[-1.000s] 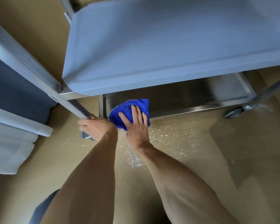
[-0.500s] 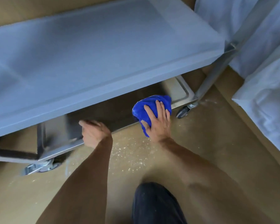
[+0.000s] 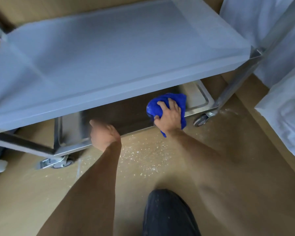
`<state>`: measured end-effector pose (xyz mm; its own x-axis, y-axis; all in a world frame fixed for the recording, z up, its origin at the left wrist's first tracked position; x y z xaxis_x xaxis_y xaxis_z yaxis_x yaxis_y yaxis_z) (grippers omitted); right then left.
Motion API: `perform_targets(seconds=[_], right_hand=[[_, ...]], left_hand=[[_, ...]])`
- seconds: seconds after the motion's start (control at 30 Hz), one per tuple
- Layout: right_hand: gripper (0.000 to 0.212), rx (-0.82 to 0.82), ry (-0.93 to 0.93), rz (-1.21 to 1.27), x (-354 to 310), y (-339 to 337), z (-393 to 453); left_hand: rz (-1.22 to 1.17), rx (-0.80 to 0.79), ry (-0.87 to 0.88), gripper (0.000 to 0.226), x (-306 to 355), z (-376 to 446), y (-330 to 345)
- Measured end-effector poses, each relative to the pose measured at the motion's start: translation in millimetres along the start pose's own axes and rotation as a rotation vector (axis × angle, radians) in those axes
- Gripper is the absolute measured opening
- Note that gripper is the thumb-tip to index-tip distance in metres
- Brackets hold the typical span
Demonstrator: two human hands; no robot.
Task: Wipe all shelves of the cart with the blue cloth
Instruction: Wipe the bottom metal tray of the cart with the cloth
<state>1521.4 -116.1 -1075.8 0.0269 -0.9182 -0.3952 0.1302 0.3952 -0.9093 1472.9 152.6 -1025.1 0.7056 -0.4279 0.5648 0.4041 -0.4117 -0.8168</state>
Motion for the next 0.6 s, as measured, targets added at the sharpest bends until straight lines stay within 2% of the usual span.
perform_targets(seconds=[0.13,0.2,0.27,0.3,0.33,0.4,0.47,0.53,0.6], right_hand=[[0.064,-0.109,-0.311,0.164,-151.5,62.1,-50.6],[0.067,-0.113,-0.466,0.254,-214.8,81.8,-90.8],[0.067,-0.184,-0.481,0.398,-260.3,92.6,-127.6],[0.063,-0.228,-0.388,0.496,-273.3,93.6,-143.5],[0.057,-0.266,-0.216,0.632,-275.8,93.3,-155.9],[0.042,-0.259,0.249,1.042,-270.4,81.2,-176.6],[0.026,-0.272,0.658,1.366,-256.3,67.5,-193.7],[0.024,-0.285,0.796,1.474,-240.2,43.3,-202.4],[0.037,-0.242,0.747,1.513,-231.2,10.0,-199.9]], left_hand=[[-0.052,0.045,-0.011,0.014,-27.5,23.0,-47.7],[-0.088,0.069,-0.015,0.014,-45.6,35.2,-79.6],[-0.093,0.079,-0.074,0.012,-70.0,48.7,-111.8],[-0.083,0.061,-0.126,0.012,-84.2,54.4,-126.7],[-0.072,0.02,-0.183,0.014,-98.5,60.0,-136.2],[-0.043,-0.126,-0.311,0.024,-124.0,64.3,-146.8],[-0.071,-0.341,-0.416,0.035,-136.4,59.9,-143.2],[-0.164,-0.569,-0.425,0.041,-127.4,45.3,-142.3],[-0.226,-0.734,-0.416,0.047,-113.6,24.4,-141.6]])
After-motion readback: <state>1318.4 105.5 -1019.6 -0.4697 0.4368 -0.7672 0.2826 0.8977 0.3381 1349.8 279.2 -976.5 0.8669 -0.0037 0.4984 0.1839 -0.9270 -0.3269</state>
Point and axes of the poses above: each hand's wrist, its own z-axis towards the middle knuckle, its own y-axis out of the palm, x = y × z, the point moved 7 cm from there along z, towards the middle knuckle, and after that the axes turned 11 degrees about -y, right-handed, at the moved point
